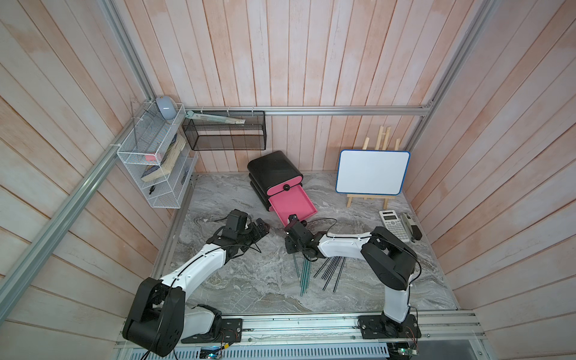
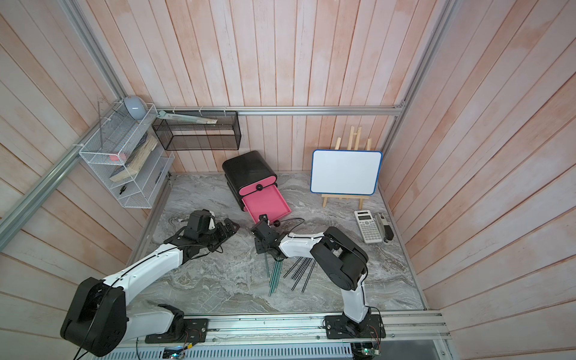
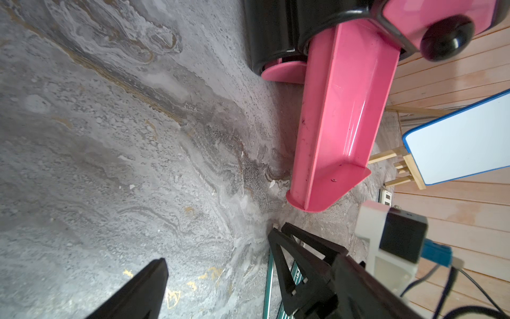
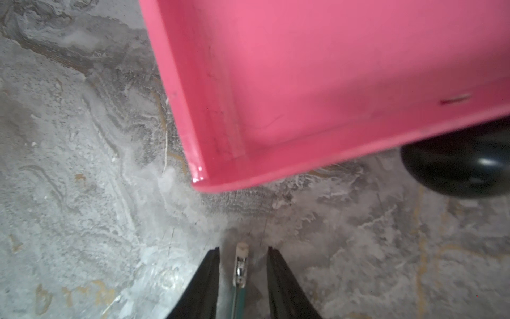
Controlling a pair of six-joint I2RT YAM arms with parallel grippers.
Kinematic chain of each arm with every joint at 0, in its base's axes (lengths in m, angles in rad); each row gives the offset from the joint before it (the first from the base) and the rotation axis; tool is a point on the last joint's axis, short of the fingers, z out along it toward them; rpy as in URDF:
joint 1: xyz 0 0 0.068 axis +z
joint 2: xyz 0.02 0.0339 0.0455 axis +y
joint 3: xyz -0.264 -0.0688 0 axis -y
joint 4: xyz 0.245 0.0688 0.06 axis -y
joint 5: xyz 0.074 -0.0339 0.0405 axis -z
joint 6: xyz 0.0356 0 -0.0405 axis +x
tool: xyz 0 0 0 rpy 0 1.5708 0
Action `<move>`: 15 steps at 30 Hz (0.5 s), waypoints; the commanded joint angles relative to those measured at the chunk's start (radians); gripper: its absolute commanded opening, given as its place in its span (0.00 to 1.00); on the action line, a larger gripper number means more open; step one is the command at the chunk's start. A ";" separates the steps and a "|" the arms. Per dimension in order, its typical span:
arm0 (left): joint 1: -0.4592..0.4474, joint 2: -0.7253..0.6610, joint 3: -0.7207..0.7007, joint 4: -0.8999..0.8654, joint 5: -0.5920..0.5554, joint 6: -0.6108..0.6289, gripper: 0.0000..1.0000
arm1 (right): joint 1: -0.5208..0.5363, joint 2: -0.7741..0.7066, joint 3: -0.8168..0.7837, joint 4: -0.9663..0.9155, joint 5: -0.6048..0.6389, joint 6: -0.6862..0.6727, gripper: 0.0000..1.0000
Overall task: Please place the pencils in the drawer according to their color
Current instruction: Pick up the pencil from the center of the board.
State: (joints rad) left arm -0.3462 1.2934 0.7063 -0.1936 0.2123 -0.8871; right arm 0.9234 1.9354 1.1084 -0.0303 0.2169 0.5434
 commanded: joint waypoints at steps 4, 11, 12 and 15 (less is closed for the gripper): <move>-0.004 -0.009 -0.017 0.010 0.005 0.000 0.99 | 0.008 0.048 0.044 -0.063 -0.013 -0.032 0.29; -0.004 -0.016 -0.019 0.010 0.002 -0.001 0.99 | 0.008 0.058 0.048 -0.105 -0.011 -0.054 0.23; -0.004 -0.016 -0.020 0.009 0.001 -0.001 0.99 | 0.008 0.058 0.046 -0.110 -0.011 -0.059 0.21; -0.004 -0.017 -0.021 0.011 0.000 -0.003 1.00 | 0.008 0.052 0.032 -0.116 -0.011 -0.067 0.14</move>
State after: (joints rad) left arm -0.3462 1.2934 0.7021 -0.1936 0.2119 -0.8875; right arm 0.9234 1.9621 1.1465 -0.0761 0.2123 0.4957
